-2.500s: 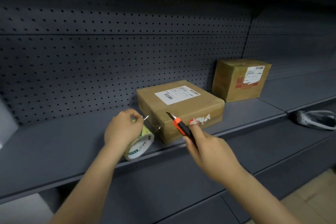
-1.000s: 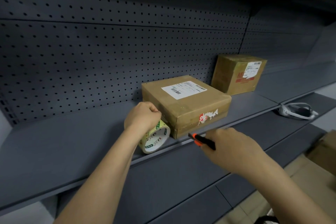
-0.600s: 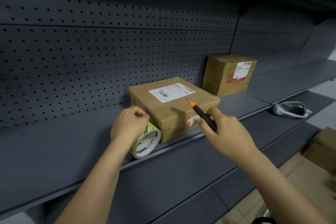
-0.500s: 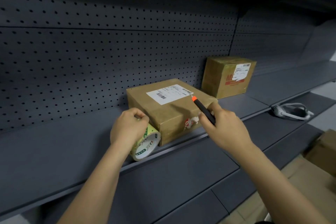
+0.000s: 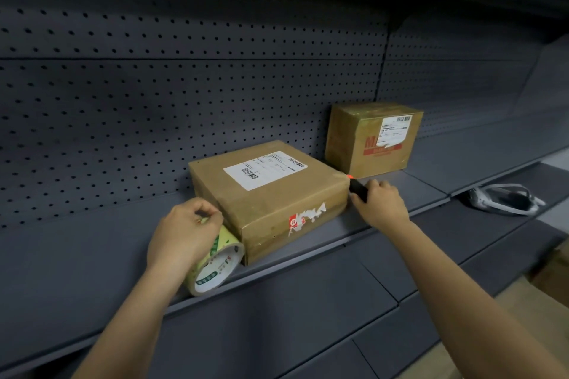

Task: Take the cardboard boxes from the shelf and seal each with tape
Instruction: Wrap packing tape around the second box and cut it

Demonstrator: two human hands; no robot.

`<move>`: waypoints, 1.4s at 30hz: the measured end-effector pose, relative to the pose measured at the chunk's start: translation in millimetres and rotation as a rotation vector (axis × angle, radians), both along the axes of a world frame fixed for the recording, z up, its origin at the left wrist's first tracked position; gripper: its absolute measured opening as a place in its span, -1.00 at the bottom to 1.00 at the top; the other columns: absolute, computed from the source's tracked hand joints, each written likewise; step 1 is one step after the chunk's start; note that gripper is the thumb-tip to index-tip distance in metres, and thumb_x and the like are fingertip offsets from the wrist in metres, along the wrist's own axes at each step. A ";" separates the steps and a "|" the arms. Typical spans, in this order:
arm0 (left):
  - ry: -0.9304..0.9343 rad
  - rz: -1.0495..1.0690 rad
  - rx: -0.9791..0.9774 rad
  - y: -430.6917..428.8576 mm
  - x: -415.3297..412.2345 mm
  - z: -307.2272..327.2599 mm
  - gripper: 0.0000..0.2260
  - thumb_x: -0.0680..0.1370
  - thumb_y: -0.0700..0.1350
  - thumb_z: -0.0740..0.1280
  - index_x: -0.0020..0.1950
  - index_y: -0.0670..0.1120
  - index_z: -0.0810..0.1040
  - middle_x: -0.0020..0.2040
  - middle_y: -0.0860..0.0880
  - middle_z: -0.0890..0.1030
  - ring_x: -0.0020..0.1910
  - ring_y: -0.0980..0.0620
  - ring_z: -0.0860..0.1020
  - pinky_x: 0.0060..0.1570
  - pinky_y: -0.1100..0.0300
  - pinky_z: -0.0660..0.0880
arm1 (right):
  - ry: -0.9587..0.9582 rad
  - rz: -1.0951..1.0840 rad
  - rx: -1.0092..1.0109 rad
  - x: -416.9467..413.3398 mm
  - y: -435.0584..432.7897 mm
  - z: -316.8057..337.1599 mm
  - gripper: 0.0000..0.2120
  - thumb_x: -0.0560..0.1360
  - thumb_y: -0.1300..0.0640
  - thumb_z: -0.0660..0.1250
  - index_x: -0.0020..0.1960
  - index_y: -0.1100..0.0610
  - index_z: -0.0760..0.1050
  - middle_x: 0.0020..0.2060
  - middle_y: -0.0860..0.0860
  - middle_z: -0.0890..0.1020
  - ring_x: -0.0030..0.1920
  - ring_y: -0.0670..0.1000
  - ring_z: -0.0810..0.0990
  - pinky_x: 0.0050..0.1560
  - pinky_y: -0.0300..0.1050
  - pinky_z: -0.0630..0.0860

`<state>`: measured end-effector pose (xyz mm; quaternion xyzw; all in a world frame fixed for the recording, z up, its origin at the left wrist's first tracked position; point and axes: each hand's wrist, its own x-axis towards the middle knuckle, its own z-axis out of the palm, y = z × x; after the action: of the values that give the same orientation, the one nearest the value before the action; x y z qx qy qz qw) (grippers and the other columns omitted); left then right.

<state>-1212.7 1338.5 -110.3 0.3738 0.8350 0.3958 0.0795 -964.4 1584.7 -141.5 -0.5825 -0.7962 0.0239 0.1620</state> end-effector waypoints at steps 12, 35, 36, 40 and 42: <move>-0.016 0.026 0.029 7.8 6.5 -1.8 -0.89 0.54 -0.02 0.33 -0.19 0.06 0.57 -0.36 0.07 0.54 -0.31 0.01 0.51 -0.33 0.16 0.34 | 0.092 0.048 -0.005 4.1 11.8 -6.7 -0.52 0.61 -0.14 0.14 0.36 0.17 0.41 0.27 0.21 0.46 0.28 0.26 0.37 0.25 0.10 0.35; -0.024 -0.131 0.027 -11.9 -3.4 6.8 -0.93 0.54 -0.01 0.31 -0.11 0.08 0.57 -0.15 0.10 0.62 -0.20 0.07 0.58 -0.19 0.13 0.52 | 0.499 0.638 0.212 -128.4 -149.8 13.3 -0.85 0.55 0.08 0.32 -0.05 0.11 0.64 -0.12 -0.04 0.62 -0.02 -0.02 0.49 0.05 -0.13 0.40; -0.036 -0.135 0.011 -13.8 -6.6 6.9 -0.93 0.54 -0.02 0.31 -0.12 0.08 0.57 -0.15 0.10 0.62 -0.20 0.06 0.58 -0.19 0.14 0.51 | 0.502 0.629 0.204 -128.1 -150.7 14.4 -0.85 0.55 0.08 0.32 -0.05 0.11 0.65 -0.11 -0.04 0.63 -0.01 -0.03 0.48 0.05 -0.16 0.39; -0.101 -0.171 -0.060 -22.8 -18.2 7.8 -0.90 0.55 -0.02 0.32 -0.15 0.06 0.56 -0.21 0.06 0.61 -0.18 0.03 0.58 -0.10 0.07 0.53 | 0.508 0.595 0.155 -126.6 -154.1 19.6 -0.84 0.55 0.05 0.36 -0.04 0.10 0.66 -0.08 -0.06 0.63 0.04 -0.03 0.48 0.06 -0.16 0.39; -0.109 -0.176 -0.055 -29.7 -23.3 7.4 -0.90 0.56 -0.03 0.32 -0.16 0.06 0.56 -0.27 0.05 0.59 -0.22 0.03 0.57 -0.12 0.08 0.52 | 0.495 0.584 0.145 -126.5 -155.6 20.9 -0.83 0.55 0.01 0.36 -0.03 0.09 0.66 -0.07 -0.07 0.62 0.05 -0.04 0.48 0.09 -0.13 0.42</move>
<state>-1235.9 1308.8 -102.9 0.4214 0.8040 0.3838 0.1694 -1091.0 1429.1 -120.6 -0.2952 -0.8649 0.1523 0.3763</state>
